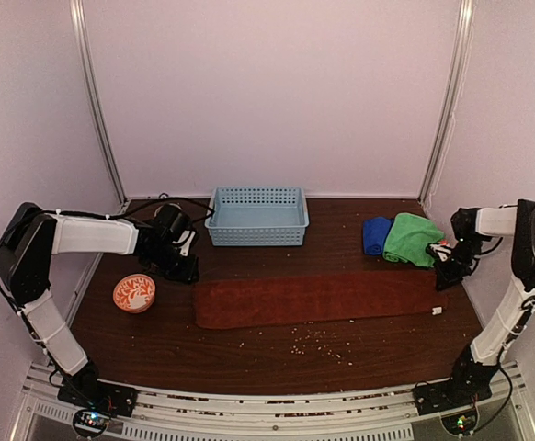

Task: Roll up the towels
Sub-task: Pick up the towel from the center of the board, then fold the towel at the center of the board.

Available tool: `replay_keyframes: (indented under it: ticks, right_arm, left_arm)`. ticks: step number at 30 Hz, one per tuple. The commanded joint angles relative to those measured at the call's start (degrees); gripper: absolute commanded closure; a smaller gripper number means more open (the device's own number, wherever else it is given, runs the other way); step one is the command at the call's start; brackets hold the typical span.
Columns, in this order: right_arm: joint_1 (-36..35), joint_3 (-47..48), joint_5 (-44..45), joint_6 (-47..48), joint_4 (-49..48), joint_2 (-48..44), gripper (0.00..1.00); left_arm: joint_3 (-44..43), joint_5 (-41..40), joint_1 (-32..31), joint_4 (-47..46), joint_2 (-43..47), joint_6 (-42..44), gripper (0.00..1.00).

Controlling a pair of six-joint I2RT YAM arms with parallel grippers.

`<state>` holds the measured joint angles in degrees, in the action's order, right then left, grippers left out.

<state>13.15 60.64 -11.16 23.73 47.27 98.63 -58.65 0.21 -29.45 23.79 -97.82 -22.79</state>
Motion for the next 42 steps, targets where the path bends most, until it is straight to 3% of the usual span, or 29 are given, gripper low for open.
replay_keyframes:
  ticks: [1, 6, 15, 24, 37, 42]
  right_arm:
    - [4.3, 5.5, -0.1, 5.1, 7.9, -4.7, 1.0]
    - [2.7, 10.5, -10.5, 8.0, 14.8, -7.2, 1.0]
    - [-9.6, 11.2, -18.6, 6.3, 17.2, -6.9, 1.0]
    - [-20.5, 18.1, -28.6, 5.8, 22.7, -3.2, 1.0]
    - [-33.8, 18.3, -34.3, -11.7, 12.8, -0.8, 1.0]
    - [-38.4, 17.1, -37.5, -20.3, 2.9, -0.1, 1.0]
  left_arm:
    - [0.0, 0.9, 0.1, 0.4, -0.5, 0.8, 0.7]
    - [-0.4, 1.8, 0.1, 0.3, -1.4, 0.8, 0.7]
    - [-1.0, 1.0, 0.1, 2.7, -2.8, 0.8, 0.7]
    - [0.3, -1.2, 0.1, 5.3, -3.5, -0.7, 0.7]
    - [-1.0, -3.8, 0.1, 12.2, -4.6, -3.8, 0.7]
    - [1.1, -0.4, 0.0, 10.1, -2.5, -4.9, 0.73]
